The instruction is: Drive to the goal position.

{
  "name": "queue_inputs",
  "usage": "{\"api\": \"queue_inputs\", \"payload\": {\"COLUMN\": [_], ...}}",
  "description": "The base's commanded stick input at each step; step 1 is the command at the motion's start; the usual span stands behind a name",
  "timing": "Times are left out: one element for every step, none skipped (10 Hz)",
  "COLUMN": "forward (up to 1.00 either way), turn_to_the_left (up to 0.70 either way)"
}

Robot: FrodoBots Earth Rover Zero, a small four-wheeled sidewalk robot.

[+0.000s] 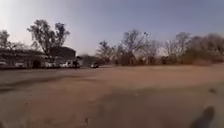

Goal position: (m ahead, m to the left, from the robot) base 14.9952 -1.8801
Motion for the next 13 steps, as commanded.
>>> {"api": "queue_inputs", "payload": {"forward": [0.70, 0.70, 0.70, 0.70, 0.70, 0.70, 0.70, 0.70, 0.70, 0.70, 0.70, 0.70, 0.70], "turn_to_the_left": [0.00, 0.00, 0.00, 0.00, 0.00, 0.00, 0.00, 0.00, 0.00, 0.00, 0.00, 0.00, 0.00]}}
